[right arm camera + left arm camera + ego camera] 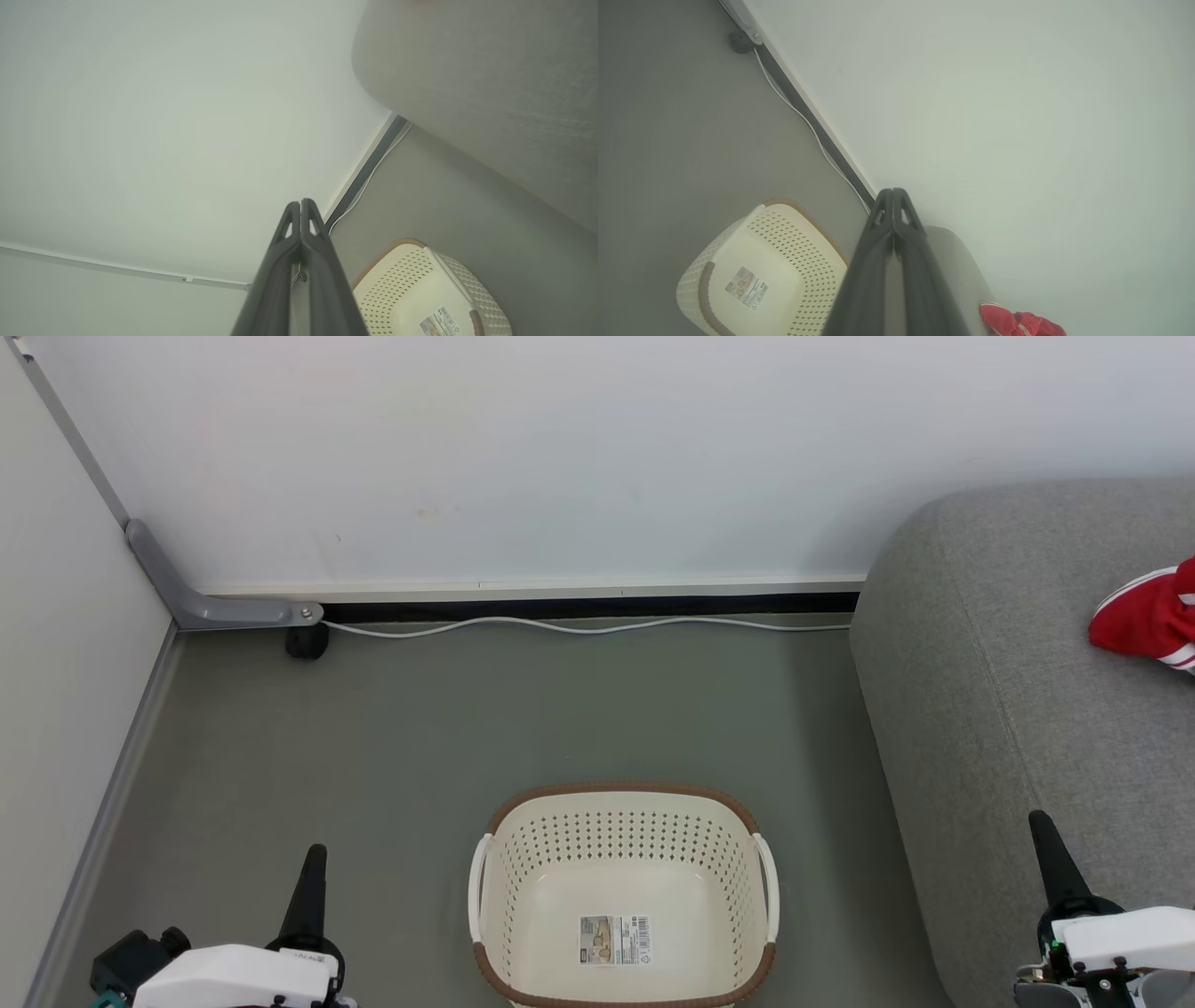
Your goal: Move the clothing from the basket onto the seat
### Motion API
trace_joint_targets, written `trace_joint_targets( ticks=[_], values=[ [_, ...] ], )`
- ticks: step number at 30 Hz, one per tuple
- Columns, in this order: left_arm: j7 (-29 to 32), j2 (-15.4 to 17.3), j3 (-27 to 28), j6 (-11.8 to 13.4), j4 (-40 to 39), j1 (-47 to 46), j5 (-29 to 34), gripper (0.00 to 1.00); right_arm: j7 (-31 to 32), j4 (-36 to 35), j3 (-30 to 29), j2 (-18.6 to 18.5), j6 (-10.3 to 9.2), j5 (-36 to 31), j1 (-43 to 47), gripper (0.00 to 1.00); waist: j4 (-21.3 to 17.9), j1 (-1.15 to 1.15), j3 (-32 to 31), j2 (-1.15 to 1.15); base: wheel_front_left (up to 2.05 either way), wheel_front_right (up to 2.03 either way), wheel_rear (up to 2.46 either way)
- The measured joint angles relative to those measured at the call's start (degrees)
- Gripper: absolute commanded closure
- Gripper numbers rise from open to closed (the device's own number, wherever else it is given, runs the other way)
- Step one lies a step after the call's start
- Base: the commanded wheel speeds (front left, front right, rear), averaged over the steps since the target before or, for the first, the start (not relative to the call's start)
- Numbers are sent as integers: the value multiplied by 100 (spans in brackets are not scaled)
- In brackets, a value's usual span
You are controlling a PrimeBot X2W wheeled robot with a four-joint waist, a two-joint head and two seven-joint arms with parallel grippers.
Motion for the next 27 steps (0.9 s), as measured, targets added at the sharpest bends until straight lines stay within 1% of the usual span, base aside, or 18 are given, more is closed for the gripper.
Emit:
trace_joint_targets(
  ticks=[16, 27],
  values=[
    [260, -1, 196, -133, -16, -87, -998, 100, 263, -51, -163, 116, 0, 881, -2, 100, 4, 0, -29, 0, 0, 0, 0],
    [461, -1, 352, -281, -53, -150, -1736, 100, 435, -108, -300, 192, 0, 1539, -3, 100, 7, 0, -51, 0, 0, 0, 0]
  ],
)
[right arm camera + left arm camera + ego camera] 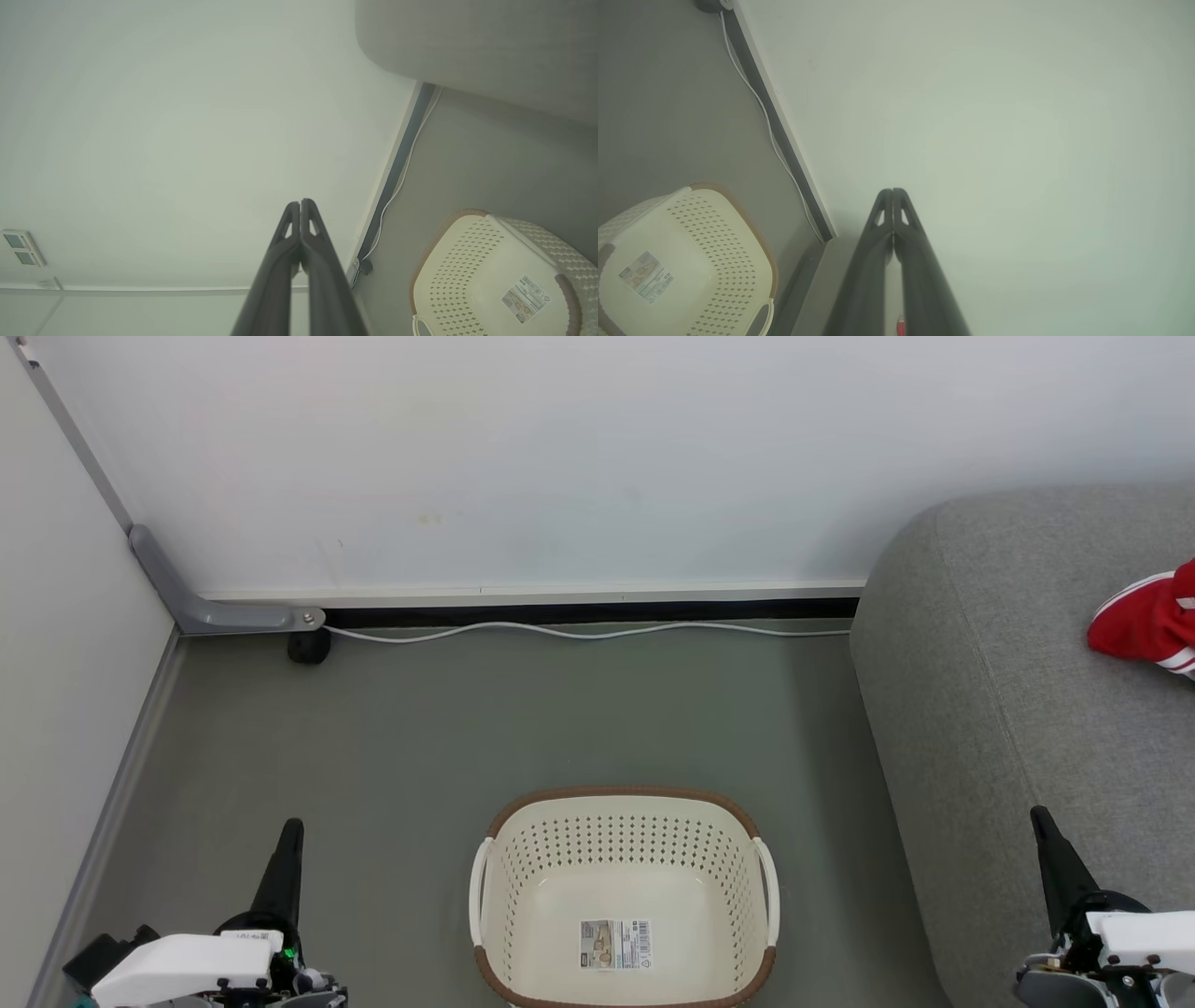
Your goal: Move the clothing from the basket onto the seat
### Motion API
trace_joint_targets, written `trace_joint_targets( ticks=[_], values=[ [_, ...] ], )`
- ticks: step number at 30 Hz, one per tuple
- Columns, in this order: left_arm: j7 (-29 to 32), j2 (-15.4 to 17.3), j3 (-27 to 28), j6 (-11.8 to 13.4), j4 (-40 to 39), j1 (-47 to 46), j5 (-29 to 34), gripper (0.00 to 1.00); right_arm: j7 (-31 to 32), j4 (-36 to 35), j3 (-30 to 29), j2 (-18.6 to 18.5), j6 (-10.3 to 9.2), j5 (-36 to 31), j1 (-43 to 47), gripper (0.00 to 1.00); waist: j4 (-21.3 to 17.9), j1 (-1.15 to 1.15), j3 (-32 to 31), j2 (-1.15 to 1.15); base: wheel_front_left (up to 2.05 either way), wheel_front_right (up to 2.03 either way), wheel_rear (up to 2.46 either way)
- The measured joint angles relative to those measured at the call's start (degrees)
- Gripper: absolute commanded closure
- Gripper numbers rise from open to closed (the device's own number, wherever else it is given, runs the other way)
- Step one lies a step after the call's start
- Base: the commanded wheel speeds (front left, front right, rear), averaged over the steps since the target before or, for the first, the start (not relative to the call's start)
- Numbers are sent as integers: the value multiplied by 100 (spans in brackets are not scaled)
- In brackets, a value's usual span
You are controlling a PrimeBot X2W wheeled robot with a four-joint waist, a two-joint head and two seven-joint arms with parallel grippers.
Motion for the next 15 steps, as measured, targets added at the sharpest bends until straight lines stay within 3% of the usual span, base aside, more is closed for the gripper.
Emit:
trace_joint_targets(
  ticks=[15],
  values=[
    [177, -2, 124, -98, -27, -75, -641, 100, 180, -62, -78, 88, 0, 548, -48, 100, 2, 0, -17, 0, 0, 0, 0]
  ],
)
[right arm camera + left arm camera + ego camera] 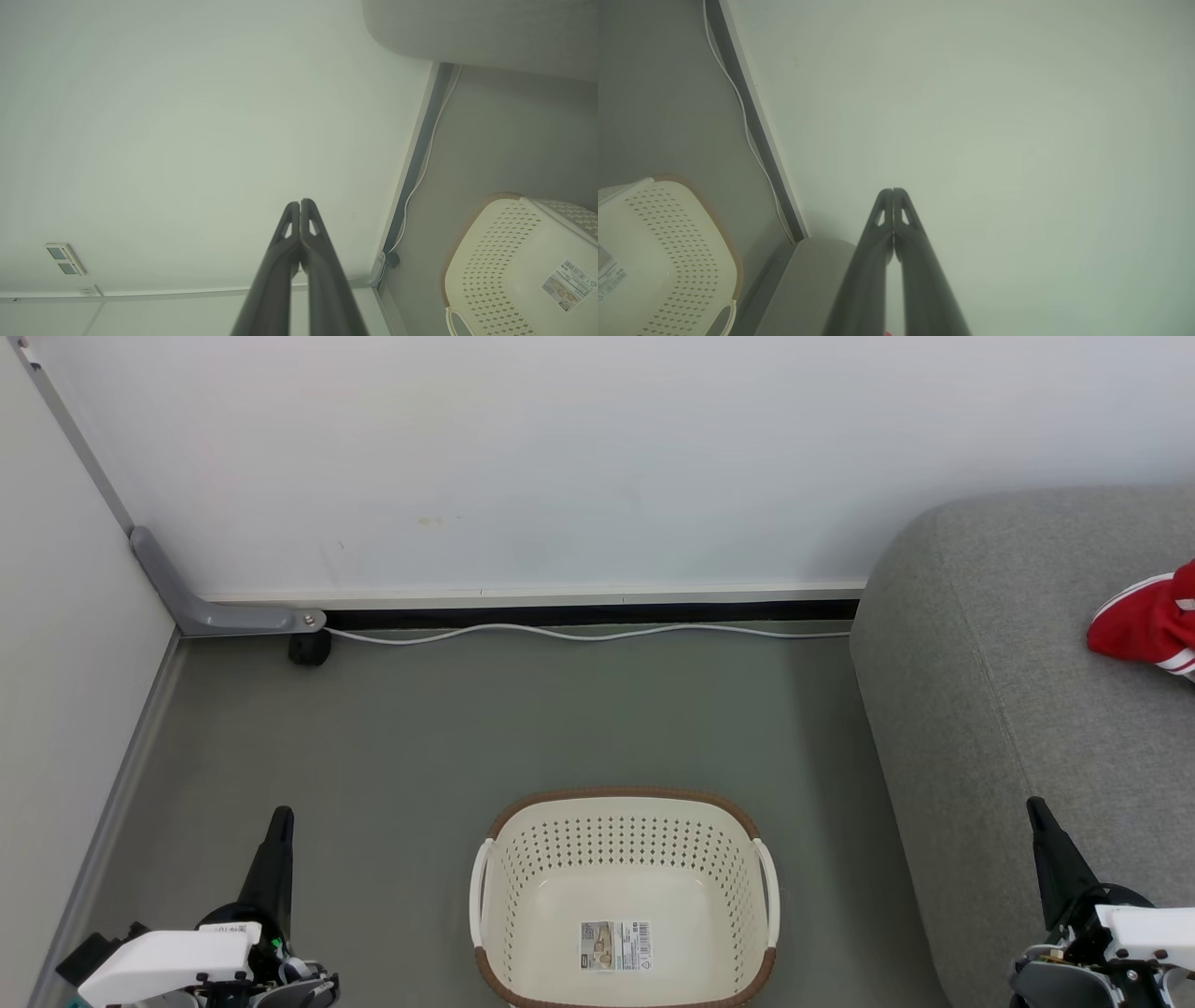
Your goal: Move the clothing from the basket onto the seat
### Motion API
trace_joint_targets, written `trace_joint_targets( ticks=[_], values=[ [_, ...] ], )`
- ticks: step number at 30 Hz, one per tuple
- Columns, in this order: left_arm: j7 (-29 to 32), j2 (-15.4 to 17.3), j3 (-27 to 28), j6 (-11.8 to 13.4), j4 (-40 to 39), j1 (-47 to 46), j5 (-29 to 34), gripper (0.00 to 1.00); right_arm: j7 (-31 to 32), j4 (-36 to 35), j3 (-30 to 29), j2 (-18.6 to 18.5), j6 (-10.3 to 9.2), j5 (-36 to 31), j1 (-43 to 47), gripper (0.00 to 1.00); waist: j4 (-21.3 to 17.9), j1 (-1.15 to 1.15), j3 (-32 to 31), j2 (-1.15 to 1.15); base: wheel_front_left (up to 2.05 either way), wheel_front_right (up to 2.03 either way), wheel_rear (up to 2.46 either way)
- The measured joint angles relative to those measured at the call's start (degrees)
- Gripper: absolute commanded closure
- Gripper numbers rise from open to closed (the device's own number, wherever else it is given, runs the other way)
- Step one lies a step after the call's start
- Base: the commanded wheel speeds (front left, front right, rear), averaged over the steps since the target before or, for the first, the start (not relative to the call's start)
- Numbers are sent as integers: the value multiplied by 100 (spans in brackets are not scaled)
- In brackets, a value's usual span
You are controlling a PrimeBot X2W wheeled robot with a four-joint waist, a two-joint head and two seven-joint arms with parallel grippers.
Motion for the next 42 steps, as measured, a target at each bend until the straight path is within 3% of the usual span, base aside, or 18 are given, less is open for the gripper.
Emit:
trace_joint_targets(
  ticks=[42],
  values=[
    [16, -8, 38, -1, -1, 0, 0, 100, 0, -3, -1, 1, 0, 0, 0, 100, 0, 0, 0, 0, 0, 0, 0]
  ],
)
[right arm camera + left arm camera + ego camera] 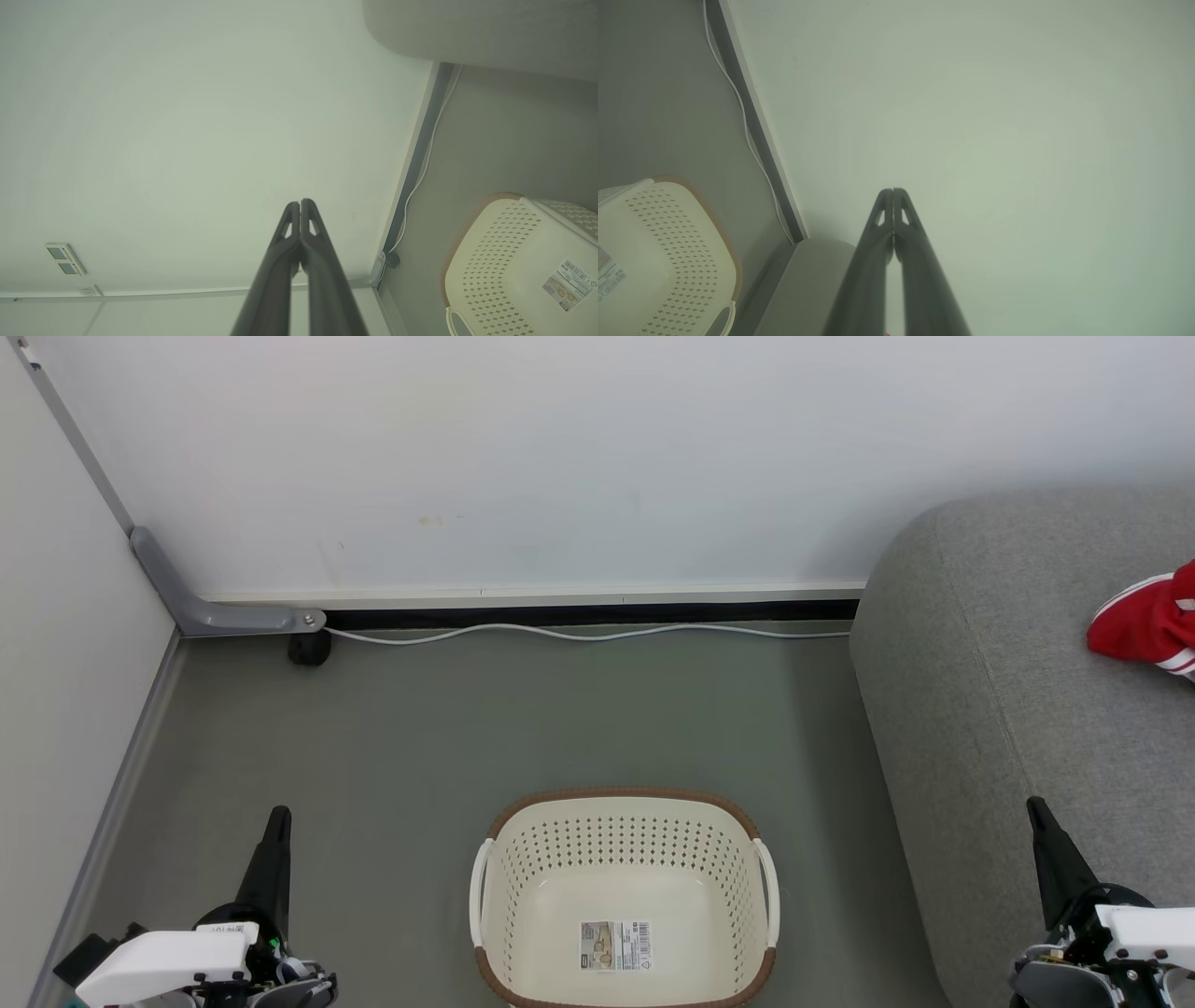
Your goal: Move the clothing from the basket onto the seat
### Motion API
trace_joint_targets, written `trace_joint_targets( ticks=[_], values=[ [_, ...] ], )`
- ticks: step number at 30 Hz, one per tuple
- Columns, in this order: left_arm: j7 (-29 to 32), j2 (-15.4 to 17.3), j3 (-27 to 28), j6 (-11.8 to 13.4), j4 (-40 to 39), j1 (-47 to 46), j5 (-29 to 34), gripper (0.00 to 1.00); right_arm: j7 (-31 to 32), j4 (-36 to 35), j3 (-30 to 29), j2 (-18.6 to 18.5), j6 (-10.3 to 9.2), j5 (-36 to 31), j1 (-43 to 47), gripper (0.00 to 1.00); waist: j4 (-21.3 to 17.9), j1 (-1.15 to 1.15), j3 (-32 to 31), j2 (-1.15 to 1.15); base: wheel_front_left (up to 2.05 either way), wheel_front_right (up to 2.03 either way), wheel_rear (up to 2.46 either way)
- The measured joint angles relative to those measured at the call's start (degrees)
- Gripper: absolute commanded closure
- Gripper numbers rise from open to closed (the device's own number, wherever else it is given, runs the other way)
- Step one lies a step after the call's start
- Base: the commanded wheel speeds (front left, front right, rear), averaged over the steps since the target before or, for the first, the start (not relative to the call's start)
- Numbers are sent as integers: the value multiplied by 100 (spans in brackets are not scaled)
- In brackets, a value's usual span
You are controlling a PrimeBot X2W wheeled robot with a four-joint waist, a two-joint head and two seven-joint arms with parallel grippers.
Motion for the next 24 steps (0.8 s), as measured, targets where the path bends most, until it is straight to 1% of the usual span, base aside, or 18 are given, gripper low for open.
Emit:
trace_joint_targets(
  ticks=[24],
  values=[
    [0, -5, 12, -1, 0, 0, 1, 100, 0, -1, 0, 0, 0, 0, 0, 100, 0, 0, 0, 0, 0, 0, 0]
  ],
)
